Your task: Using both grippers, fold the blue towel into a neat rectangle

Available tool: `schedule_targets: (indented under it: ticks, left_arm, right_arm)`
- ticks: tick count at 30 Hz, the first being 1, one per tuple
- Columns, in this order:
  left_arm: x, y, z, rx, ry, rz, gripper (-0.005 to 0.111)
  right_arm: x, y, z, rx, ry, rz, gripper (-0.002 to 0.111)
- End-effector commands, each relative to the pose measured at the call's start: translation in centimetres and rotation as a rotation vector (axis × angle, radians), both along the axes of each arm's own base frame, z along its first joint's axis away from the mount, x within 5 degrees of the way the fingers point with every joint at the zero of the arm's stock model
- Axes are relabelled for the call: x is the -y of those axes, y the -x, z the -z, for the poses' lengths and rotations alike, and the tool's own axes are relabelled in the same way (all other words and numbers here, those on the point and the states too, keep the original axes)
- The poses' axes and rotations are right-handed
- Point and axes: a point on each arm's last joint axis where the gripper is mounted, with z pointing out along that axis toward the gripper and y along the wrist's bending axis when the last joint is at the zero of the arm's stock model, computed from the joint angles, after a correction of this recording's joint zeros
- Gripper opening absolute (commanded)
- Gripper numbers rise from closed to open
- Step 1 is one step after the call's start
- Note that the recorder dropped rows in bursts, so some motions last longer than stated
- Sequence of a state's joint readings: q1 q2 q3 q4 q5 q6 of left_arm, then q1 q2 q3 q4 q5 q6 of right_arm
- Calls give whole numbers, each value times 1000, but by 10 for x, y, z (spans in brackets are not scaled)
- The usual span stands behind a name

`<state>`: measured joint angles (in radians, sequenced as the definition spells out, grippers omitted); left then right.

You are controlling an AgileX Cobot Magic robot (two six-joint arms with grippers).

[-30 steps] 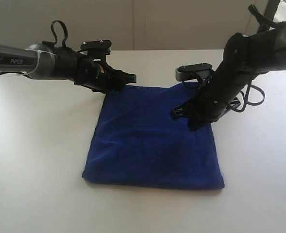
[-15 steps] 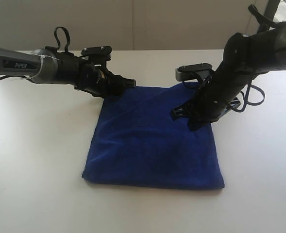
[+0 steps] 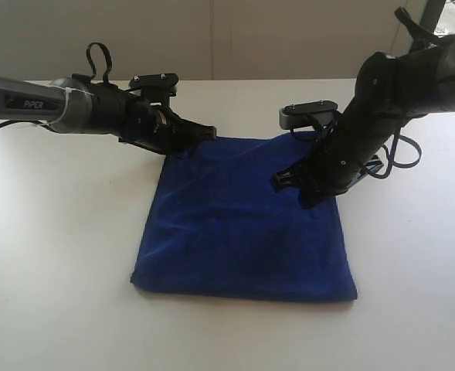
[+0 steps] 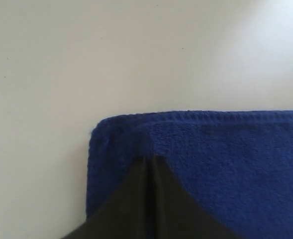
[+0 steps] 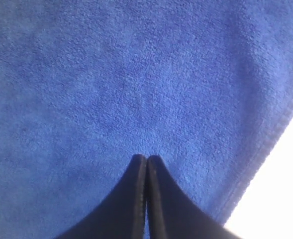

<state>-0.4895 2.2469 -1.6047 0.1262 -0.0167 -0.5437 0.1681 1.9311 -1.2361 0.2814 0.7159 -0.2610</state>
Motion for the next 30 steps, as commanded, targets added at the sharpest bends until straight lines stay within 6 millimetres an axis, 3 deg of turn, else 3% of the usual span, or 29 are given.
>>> schedule_targets:
  ticks: [1,4,9,19,21,27,30]
  left_arm:
    - [0,-1,-17,44,22,1,0]
    - [1,-3,-27,76,4,28,0]
    - [-3,-4,-25,70,-37,47,0]
    - [-12,-6,-6,-4,-75,31,3]
    - [-12,-6,-6,-3,-75,31,10]
    - [-11,-7,-7,15,-68,33,56]
    - [-11,-8,-13,45,-59,38,66]
  right_arm:
    - [0,1,-5,11,0,0,0]
    - [0,1,-5,11,0,0,0]
    - [0,1,-5,11,0,0,0]
    - [0,1,-5,11,0,0,0]
    - [0,1,-5,11,0,0,0]
    - [0,1,-5,11,0,0,0]
    - [0,1,-5,11,0,0,0]
